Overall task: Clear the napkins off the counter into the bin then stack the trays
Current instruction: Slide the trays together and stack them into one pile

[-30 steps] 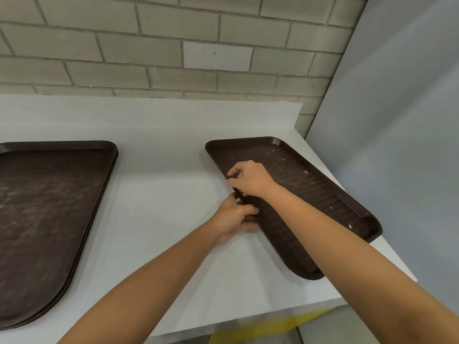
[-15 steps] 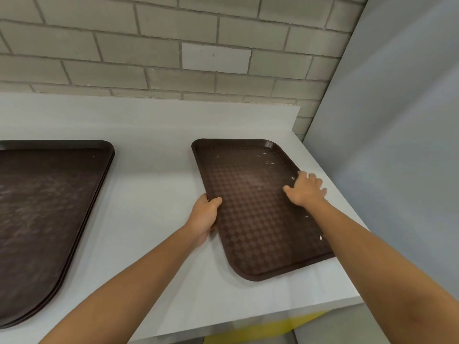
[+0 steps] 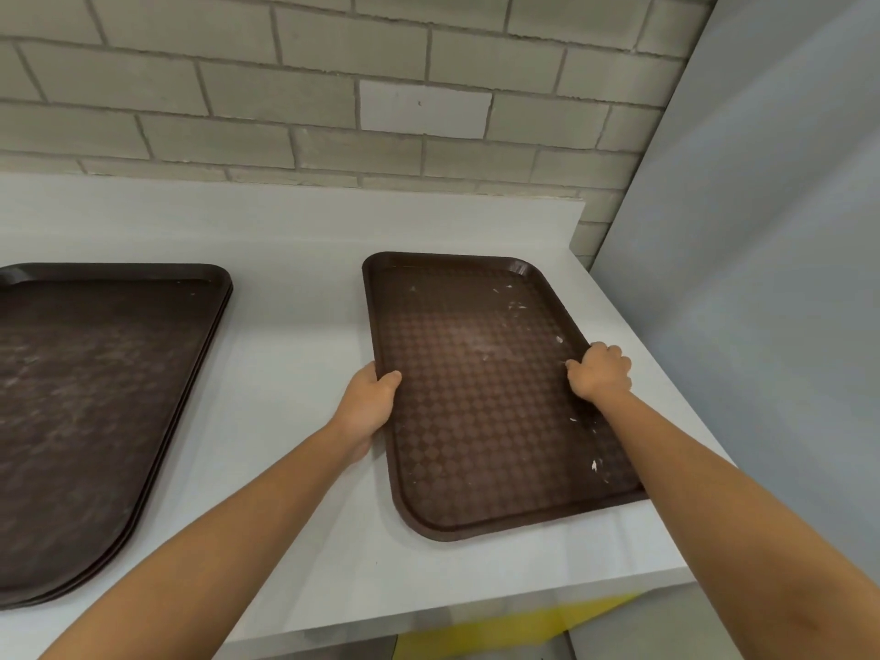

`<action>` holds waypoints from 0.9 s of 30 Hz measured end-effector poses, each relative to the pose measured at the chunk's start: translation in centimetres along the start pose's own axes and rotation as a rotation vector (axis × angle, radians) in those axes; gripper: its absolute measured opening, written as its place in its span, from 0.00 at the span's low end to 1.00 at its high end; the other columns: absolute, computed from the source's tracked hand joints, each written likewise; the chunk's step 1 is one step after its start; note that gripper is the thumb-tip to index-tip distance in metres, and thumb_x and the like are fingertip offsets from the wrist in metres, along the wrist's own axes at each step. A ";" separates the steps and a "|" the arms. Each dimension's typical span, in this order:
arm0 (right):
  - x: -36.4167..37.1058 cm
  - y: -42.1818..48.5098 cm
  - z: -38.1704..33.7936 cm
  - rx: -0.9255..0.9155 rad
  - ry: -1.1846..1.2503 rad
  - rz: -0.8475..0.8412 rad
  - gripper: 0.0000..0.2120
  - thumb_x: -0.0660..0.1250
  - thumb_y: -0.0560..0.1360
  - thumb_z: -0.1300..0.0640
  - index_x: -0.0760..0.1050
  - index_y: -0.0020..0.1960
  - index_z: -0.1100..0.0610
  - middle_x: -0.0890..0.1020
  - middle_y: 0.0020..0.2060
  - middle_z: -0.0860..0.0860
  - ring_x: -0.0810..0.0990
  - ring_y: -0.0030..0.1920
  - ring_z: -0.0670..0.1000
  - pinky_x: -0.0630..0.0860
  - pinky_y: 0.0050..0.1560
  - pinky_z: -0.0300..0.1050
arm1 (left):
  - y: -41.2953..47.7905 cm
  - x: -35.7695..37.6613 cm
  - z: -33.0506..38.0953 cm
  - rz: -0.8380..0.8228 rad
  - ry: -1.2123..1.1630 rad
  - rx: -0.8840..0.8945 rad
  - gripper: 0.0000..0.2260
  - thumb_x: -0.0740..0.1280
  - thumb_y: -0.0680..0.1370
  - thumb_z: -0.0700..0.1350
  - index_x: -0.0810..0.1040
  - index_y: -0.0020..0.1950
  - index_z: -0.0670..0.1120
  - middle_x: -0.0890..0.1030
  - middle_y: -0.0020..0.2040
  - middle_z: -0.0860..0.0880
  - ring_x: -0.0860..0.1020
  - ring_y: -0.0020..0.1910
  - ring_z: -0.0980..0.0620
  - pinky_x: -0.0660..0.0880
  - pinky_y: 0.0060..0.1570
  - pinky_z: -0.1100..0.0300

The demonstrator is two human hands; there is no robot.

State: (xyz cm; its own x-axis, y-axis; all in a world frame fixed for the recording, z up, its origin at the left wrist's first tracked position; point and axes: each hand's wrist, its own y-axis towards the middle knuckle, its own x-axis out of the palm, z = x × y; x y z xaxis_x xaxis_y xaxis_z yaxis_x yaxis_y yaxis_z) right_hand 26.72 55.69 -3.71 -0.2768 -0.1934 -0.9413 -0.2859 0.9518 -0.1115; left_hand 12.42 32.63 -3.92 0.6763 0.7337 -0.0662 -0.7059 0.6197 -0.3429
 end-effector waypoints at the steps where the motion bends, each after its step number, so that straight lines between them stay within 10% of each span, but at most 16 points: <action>1: -0.1 0.0 -0.1 -0.020 0.022 0.014 0.21 0.60 0.79 0.54 0.65 0.67 0.65 0.68 0.65 0.62 0.67 0.66 0.62 0.67 0.64 0.54 | 0.0 -0.4 0.1 0.004 0.004 0.009 0.17 0.53 0.83 0.47 0.67 0.71 0.44 0.73 0.66 0.46 0.73 0.64 0.45 0.70 0.65 0.49; 11: -0.6 -2.5 -4.3 -0.166 0.262 -0.011 0.13 0.56 0.80 0.61 0.64 0.62 0.65 0.76 0.57 0.63 0.75 0.56 0.62 0.67 0.46 0.46 | 0.0 -7.0 1.2 0.147 0.058 0.060 0.14 0.57 0.82 0.43 0.73 0.65 0.45 0.79 0.58 0.46 0.79 0.54 0.44 0.75 0.59 0.45; 27: 2.5 -9.8 -17.2 -0.283 0.433 -0.022 0.15 0.55 0.81 0.57 0.64 0.65 0.62 0.76 0.59 0.62 0.75 0.59 0.62 0.71 0.56 0.50 | -1.8 -21.8 3.5 0.467 0.280 0.157 0.11 0.59 0.80 0.43 0.78 0.59 0.47 0.80 0.54 0.48 0.78 0.52 0.47 0.73 0.54 0.53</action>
State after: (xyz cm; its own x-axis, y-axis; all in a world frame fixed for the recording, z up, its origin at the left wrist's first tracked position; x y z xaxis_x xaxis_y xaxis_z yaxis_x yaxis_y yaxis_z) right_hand 13.08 41.82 0.51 -0.6050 -0.3503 -0.7150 -0.5165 0.8561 0.0177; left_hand -1.79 16.53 1.42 0.2997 0.8513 -0.4307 -0.9519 0.2970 -0.0753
